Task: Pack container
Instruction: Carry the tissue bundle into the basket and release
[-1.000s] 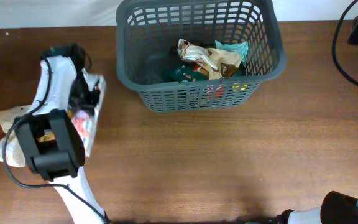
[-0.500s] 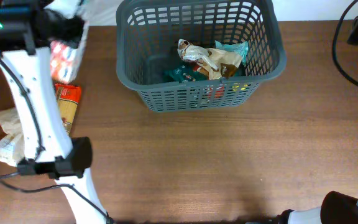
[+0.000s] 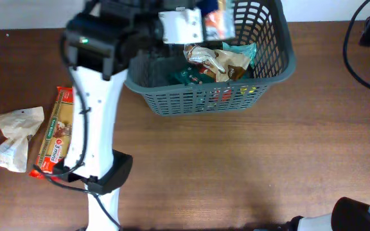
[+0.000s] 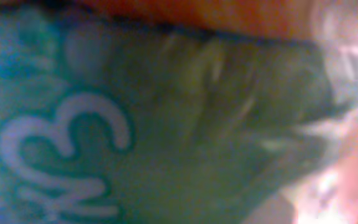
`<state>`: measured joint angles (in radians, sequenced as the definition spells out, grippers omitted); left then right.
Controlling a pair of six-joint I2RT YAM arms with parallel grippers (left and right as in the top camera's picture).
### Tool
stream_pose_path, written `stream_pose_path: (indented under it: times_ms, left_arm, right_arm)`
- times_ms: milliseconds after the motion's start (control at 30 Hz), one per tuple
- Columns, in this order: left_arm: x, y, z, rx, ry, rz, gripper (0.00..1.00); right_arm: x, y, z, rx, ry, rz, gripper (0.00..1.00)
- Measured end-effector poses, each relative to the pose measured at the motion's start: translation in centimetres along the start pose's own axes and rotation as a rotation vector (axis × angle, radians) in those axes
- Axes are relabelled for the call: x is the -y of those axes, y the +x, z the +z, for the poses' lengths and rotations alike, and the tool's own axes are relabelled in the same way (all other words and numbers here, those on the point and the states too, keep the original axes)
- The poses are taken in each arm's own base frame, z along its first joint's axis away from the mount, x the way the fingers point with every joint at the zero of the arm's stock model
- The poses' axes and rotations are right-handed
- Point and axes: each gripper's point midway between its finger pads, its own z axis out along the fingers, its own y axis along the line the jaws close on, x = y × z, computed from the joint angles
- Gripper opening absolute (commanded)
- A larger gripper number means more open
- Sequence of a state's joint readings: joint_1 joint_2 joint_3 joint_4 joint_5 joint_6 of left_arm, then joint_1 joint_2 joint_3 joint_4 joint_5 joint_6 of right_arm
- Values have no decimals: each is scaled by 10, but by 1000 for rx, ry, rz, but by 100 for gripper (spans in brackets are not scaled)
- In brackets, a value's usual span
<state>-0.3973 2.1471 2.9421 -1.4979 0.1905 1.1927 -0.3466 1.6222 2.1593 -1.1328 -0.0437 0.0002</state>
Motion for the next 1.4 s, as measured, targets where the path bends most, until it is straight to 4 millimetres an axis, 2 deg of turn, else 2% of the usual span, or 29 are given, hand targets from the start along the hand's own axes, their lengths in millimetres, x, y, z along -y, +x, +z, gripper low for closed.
stream_pose_path:
  times_ms: [133,267,467,533,600,733,967,1100,1233,1333,1400]
  left_arm:
    - [-4,-9,26,24,-8,72,1]
    - [-1,-1,65,15,21,65,1]
    - [40,32,145,-70,180,-63,2]
    - [54,44,167,-113,218,-112,17]
    - [65,54,183,-164,241,-149,35]
    - [68,64,189,-241,223,-186,54]
    - [62,72,173,-347,167,-226,75]
    - [47,65,145,-346,105,-288,86]
    - [18,48,88,-297,-8,-354,87]
    - [1,42,25,-260,-98,-394,87]
    - [-7,51,-20,-263,-165,-424,87]
  right_arm:
    - [0,0,0,0,0,0,99]
    - [0,0,0,0,0,0,99]
    - [0,0,0,0,0,0,99]
    - [0,0,0,0,0,0,99]
    - [0,0,0,0,0,0,99]
    - [0,0,0,0,0,0,99]
    - [0,0,0,0,0,0,99]
    - [0,0,0,0,1,1,99]
    - [0,0,0,0,1,0,99]
    - [0,0,0,-1,1,1,99]
    - [0,0,0,-1,1,0,99]
